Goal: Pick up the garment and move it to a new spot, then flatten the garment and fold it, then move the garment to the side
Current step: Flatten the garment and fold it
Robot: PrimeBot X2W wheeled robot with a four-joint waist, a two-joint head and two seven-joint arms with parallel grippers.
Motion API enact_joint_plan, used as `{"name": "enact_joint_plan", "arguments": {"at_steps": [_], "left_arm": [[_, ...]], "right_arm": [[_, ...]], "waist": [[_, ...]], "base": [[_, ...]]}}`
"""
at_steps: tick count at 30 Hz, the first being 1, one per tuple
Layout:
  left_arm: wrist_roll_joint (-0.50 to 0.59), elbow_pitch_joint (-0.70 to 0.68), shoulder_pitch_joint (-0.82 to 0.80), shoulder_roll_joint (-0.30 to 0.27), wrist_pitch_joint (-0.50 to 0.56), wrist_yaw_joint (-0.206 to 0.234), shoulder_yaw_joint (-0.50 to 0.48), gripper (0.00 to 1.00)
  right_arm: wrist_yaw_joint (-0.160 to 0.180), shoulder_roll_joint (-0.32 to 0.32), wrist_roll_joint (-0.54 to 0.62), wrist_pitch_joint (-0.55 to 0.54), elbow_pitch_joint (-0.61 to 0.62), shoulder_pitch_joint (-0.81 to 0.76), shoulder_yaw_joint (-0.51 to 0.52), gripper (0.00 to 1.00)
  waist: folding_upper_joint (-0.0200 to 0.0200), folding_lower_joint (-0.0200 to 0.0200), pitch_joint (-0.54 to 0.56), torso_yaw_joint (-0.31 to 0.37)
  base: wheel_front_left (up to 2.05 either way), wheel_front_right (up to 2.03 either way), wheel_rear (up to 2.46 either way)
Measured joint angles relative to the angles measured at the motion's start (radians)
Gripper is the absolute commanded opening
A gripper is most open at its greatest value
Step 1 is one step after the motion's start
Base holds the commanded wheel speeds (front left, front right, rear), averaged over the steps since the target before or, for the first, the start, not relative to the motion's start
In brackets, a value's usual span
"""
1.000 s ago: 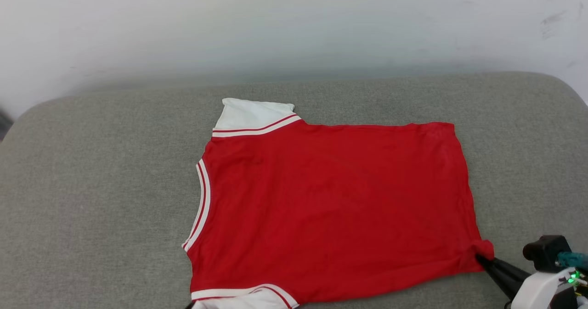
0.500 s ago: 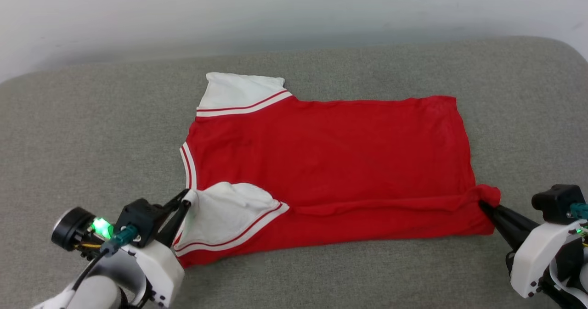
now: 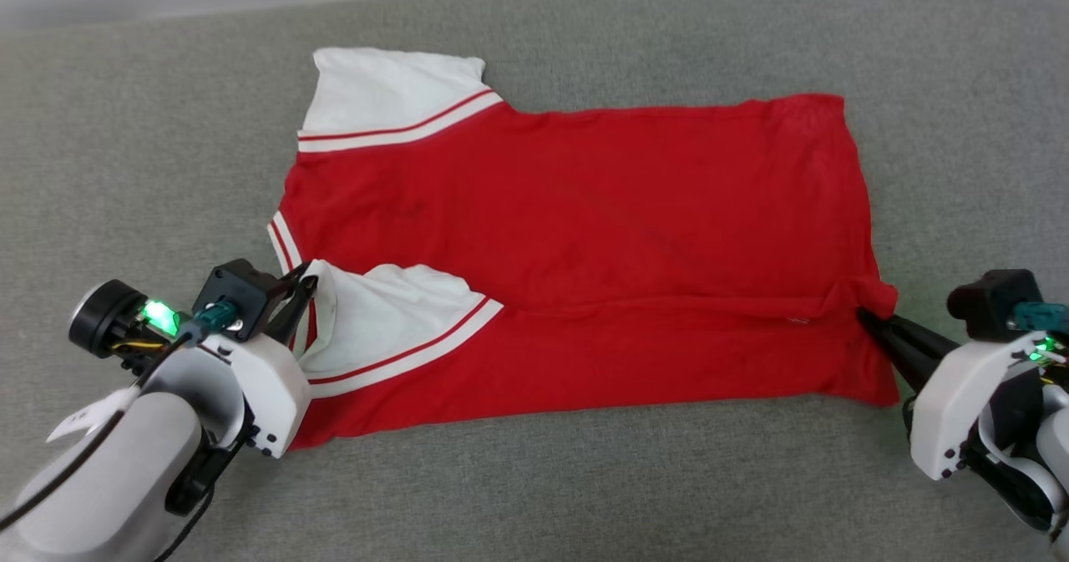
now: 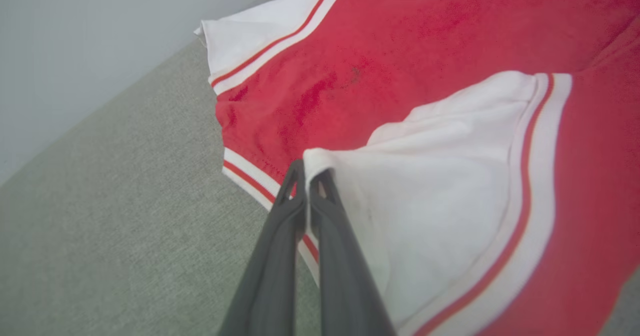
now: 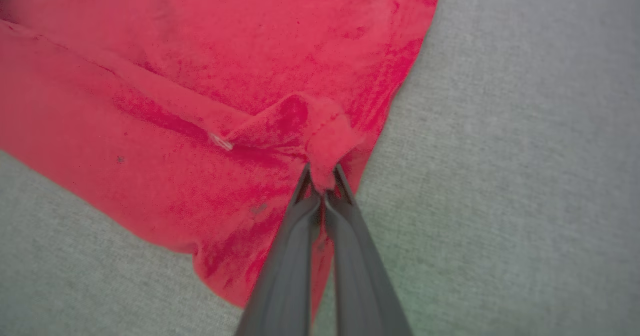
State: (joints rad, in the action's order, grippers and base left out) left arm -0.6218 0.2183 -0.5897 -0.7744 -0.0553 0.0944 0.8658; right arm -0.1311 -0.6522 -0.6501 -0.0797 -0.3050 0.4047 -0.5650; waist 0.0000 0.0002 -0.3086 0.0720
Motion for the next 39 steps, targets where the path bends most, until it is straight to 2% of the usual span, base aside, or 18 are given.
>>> {"name": "enact_joint_plan", "arguments": {"at_steps": [7, 11, 12, 13, 14, 19, 20, 24, 29, 32, 35, 39], "left_arm": [[-0.007, 0.161, -0.040, 0.058, 0.015, -0.068, 0.032, 0.00], [-0.029, 0.211, -0.048, 0.092, 0.007, -0.088, 0.032, 0.00], [-0.033, 0.220, -0.049, 0.095, 0.004, -0.095, 0.034, 0.29], [-0.033, 0.227, -0.050, 0.096, 0.003, -0.097, 0.035, 1.00], [-0.033, 0.232, -0.050, 0.096, -0.002, -0.098, 0.035, 1.00], [-0.040, 0.223, -0.056, 0.078, -0.007, -0.101, 0.026, 1.00], [-0.046, 0.193, -0.074, 0.051, 0.023, -0.107, 0.021, 1.00], [-0.058, 0.130, -0.109, 0.010, 0.115, -0.103, 0.016, 1.00], [-0.134, 0.034, -0.141, -0.019, 0.285, -0.139, 0.017, 1.00], [-0.232, -0.011, -0.152, -0.037, 0.445, -0.162, 0.025, 1.00], [-0.308, -0.044, -0.165, -0.044, 0.582, -0.174, 0.034, 1.00], [-0.434, -0.047, -0.164, -0.044, 0.752, -0.167, 0.045, 1.00]], "right_arm": [[0.000, 0.017, 0.003, -0.024, -0.038, 0.043, -0.035, 0.00], [0.000, 0.024, -0.009, -0.016, -0.058, 0.047, -0.039, 0.00], [0.000, 0.025, -0.013, -0.014, -0.061, 0.046, -0.039, 0.08], [0.000, 0.025, -0.018, -0.013, -0.062, 0.045, -0.039, 0.38], [0.000, 0.024, -0.018, -0.011, -0.061, 0.044, -0.039, 1.00], [0.000, 0.020, -0.018, 0.015, -0.027, 0.031, -0.015, 1.00], [0.000, 0.016, -0.012, 0.018, -0.004, 0.014, 0.004, 1.00], [0.000, 0.014, 0.001, 0.007, 0.027, -0.010, 0.026, 1.00], [0.000, 0.018, 0.017, -0.018, 0.054, -0.027, 0.056, 1.00], [0.000, 0.020, 0.025, -0.031, 0.068, -0.039, 0.070, 1.00], [0.000, 0.026, 0.027, -0.051, 0.079, -0.047, 0.079, 1.00], [0.000, 0.035, 0.030, -0.072, 0.096, -0.049, 0.080, 1.00]], "waist": [[0.0000, 0.0000, -0.048, 0.007], [0.0000, 0.0000, -0.035, 0.004], [0.0000, 0.0000, -0.029, 0.003], [0.0000, 0.0000, -0.022, 0.001], [0.0000, 0.0000, -0.014, -0.001], [0.0000, -0.0001, 0.035, -0.014], [0.0000, 0.0000, 0.064, -0.024], [0.0000, -0.0001, 0.091, -0.042], [0.0000, -0.0001, 0.108, -0.057], [0.0000, -0.0001, 0.113, -0.060], [0.0000, -0.0001, 0.115, -0.059], [0.0000, -0.0001, 0.113, -0.048]], "base": [[0.00, 0.00, 0.00], [0.00, 0.00, 0.00], [0.00, 0.00, 0.00], [0.00, 0.00, 0.00], [0.00, 0.00, 0.00], [0.00, 0.00, 0.00], [0.00, 0.00, 0.00], [0.00, 0.00, 0.00], [0.00, 0.00, 0.00], [0.00, 0.00, 0.00], [0.00, 0.00, 0.00], [0.00, 0.00, 0.00]]}}
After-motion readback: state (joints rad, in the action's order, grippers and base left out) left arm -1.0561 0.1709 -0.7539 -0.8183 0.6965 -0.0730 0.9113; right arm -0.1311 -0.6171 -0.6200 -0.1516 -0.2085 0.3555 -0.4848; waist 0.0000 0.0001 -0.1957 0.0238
